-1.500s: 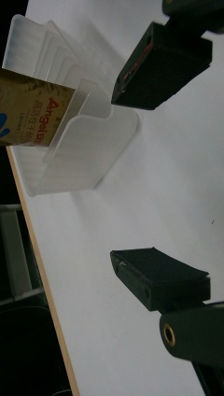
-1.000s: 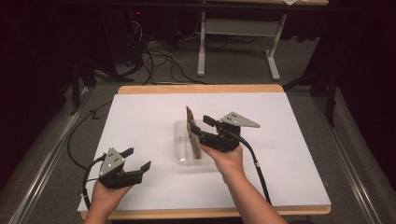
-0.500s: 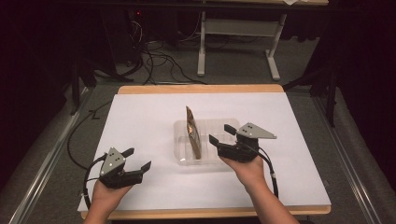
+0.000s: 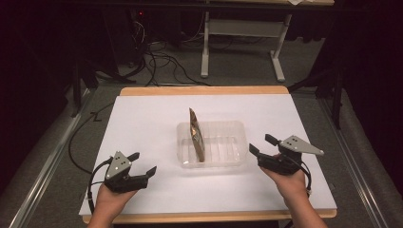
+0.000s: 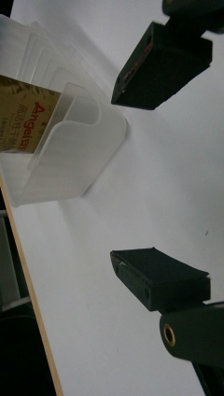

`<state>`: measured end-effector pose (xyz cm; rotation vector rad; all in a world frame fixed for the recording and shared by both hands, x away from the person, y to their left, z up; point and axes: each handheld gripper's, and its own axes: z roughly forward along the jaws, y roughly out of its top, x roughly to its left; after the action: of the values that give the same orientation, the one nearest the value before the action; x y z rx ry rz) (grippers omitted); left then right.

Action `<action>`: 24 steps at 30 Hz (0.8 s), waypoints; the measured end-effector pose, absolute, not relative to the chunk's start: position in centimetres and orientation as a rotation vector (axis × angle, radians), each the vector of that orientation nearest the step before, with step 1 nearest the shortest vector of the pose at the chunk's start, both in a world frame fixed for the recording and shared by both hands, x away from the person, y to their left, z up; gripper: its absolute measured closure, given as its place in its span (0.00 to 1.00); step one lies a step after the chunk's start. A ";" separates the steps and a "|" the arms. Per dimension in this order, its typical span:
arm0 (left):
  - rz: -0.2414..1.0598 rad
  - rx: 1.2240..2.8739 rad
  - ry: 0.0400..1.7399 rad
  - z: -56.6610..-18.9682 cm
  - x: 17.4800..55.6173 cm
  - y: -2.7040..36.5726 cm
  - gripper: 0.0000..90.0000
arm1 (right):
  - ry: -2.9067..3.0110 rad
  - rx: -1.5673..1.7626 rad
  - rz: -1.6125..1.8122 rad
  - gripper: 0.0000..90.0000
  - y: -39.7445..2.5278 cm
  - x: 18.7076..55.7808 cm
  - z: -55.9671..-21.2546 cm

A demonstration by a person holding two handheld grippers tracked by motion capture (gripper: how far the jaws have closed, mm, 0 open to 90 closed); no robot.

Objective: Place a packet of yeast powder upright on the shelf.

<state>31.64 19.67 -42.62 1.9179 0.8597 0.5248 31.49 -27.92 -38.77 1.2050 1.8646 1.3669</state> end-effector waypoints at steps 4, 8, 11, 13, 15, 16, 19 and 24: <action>0.523 1.945 0.857 -42.9 31.7 19.3 0.24 | 1.839 1.240 1.336 0.30 -30.3 31.0 -40.1; 0.513 1.970 0.856 -43.2 31.8 18.8 0.24 | 1.849 1.292 1.232 0.33 -32.8 30.6 -42.4; 0.515 1.988 0.853 -43.4 31.8 18.5 0.24 | 1.859 1.344 1.164 0.35 -33.8 31.1 -43.7; 0.517 1.995 0.854 -43.4 31.8 18.3 0.24 | 1.861 1.387 1.196 0.34 -34.1 31.7 -44.1; 0.521 2.002 0.851 -43.5 31.7 18.3 0.24 | 1.885 1.371 1.206 0.34 -33.9 31.7 -44.1; 0.521 2.006 0.849 -43.5 31.7 18.3 0.24 | 1.904 1.361 1.204 0.34 -33.7 31.7 -44.2; 0.516 2.008 0.853 -43.6 31.8 18.4 0.24 | 1.956 1.352 1.193 0.33 -33.1 31.8 -44.5; 0.513 1.993 0.853 -43.4 31.8 18.6 0.24 | 1.990 1.344 1.168 0.32 -32.4 32.0 -44.6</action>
<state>31.84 18.57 -43.38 1.9929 0.8534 0.5135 32.02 -32.38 -44.65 1.3444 1.9896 1.1683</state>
